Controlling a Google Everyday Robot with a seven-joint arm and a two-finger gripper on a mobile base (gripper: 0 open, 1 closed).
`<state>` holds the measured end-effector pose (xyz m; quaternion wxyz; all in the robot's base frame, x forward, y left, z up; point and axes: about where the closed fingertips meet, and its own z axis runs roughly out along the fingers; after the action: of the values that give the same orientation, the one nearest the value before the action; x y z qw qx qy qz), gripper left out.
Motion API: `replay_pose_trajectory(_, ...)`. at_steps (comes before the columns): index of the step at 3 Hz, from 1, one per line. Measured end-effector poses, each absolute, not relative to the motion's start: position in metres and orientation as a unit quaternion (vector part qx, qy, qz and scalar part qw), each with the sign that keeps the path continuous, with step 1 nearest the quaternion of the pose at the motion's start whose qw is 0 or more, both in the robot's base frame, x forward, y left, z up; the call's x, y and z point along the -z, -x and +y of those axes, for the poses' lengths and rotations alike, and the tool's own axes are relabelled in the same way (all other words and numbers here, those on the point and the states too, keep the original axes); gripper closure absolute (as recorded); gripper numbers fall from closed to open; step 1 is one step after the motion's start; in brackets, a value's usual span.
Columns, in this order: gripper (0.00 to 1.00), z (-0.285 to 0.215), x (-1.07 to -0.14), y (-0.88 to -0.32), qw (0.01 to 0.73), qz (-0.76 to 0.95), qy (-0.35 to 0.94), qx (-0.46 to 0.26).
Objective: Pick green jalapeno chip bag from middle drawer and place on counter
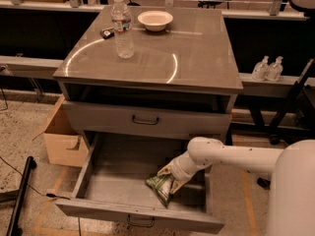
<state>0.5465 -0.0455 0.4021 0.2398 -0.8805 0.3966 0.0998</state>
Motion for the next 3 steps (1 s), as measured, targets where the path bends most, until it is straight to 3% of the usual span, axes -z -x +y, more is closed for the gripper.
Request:
replay_pose_trajectory(2, 0.89, -0.048, -0.413, -0.538, 0.247, 0.411, 0.87, -0.117)
replay_pose_trajectory(3, 1.0, -0.07, -0.443, -0.526, 0.261, 0.455, 0.84, -0.139)
